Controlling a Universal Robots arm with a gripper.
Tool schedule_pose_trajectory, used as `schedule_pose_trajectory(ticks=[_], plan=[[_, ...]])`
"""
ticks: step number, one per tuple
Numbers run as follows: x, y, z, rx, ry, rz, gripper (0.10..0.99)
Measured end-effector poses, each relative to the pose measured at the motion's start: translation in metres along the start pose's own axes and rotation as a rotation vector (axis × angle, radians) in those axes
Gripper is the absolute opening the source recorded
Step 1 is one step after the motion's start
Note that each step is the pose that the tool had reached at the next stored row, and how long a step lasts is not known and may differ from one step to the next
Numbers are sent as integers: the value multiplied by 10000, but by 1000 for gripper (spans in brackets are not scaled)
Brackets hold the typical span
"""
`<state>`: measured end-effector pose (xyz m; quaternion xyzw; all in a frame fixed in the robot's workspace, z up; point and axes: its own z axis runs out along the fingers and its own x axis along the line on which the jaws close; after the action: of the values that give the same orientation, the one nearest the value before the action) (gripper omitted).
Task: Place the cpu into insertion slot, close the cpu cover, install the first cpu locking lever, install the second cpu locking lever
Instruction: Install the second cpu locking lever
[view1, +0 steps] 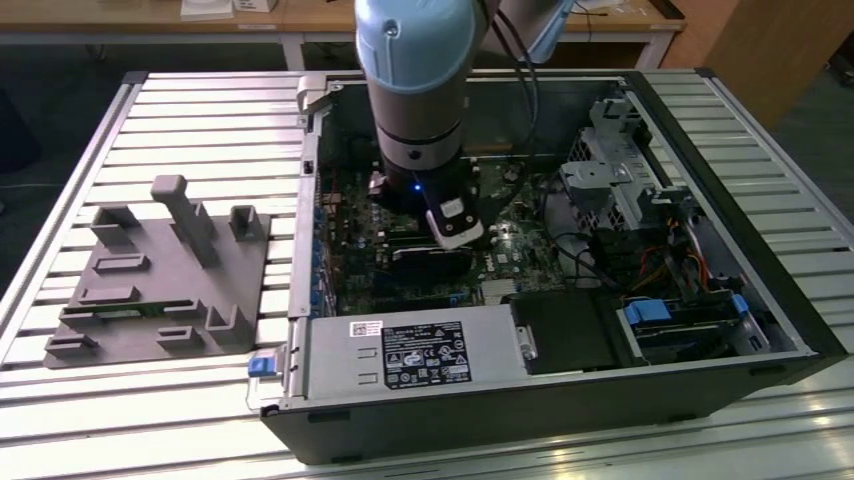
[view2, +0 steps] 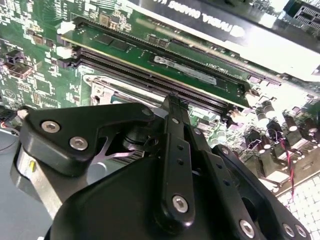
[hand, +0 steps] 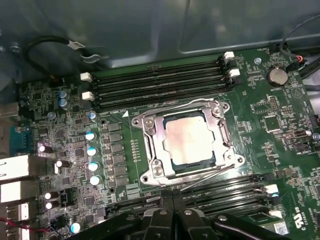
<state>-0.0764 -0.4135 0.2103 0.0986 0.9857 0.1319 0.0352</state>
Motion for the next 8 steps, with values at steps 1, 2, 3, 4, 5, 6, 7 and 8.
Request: schedule_pose_trajectory(ticks=[1,2,3,4,5,6,7,8], plan=[[6,-8,4,-65,12,6,106],[14,-14,9,-141,26,13,106],[20,-18,13,-206,39,19,106],[26,-22,18,-278,53,25,106],[32,-25,23,-345,67,30,106],[38,-29,29,-408,78,34,106],[42,-33,36,-459,89,37,106],[47,-36,44,-499,97,41,106]])
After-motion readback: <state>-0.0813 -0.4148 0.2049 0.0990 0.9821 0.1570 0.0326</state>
